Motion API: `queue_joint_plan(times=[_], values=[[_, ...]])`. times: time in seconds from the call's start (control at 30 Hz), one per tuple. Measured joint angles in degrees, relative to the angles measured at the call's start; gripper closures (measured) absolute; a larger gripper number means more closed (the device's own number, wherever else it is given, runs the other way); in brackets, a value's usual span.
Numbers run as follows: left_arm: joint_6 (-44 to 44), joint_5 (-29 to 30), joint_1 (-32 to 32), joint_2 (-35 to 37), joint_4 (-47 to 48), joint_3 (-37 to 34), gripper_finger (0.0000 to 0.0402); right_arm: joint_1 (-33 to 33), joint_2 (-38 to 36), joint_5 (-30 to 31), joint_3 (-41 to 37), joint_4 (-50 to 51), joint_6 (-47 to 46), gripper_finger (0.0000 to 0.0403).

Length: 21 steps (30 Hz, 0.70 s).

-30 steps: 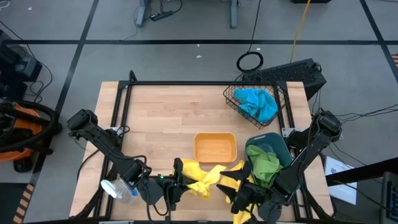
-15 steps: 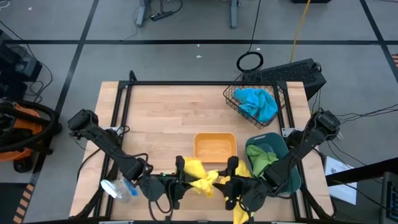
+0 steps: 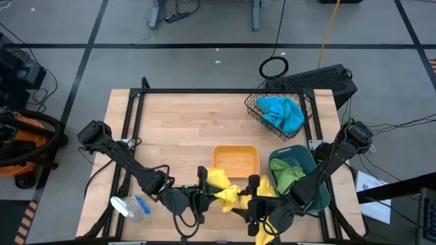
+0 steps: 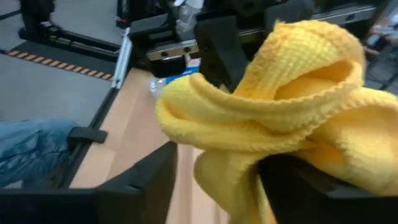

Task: Sort microfiber towel by color & place in baskets
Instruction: Put the left yellow microfiber cloth into the orange bin

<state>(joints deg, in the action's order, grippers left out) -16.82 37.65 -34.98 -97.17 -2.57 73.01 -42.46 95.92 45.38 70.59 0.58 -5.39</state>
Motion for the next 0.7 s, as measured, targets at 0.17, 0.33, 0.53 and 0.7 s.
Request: queue_joint_plan(times=[0.17,0.33,0.53,0.7], values=[[-0.02,-2.63,0.09,0.00,-0.13,0.00,0.0369,0.43,0.00,8.09,-0.01,-3.42,2.05,0.0118],[0.02,-5.85,0.10,-0.07,-0.01,-0.02,0.0369,2.27,0.00,3.07,0.02,-2.82,3.04,0.0090],[0.27,-12.67,0.81,-1.43,-1.12,-0.04,0.0367,2.86,0.72,-0.31,0.04,-2.10,5.62,0.0177],[2.44,-11.99,1.11,-1.99,-1.43,-0.04,0.0321,2.75,0.76,-0.60,0.04,-1.16,6.60,0.0317]])
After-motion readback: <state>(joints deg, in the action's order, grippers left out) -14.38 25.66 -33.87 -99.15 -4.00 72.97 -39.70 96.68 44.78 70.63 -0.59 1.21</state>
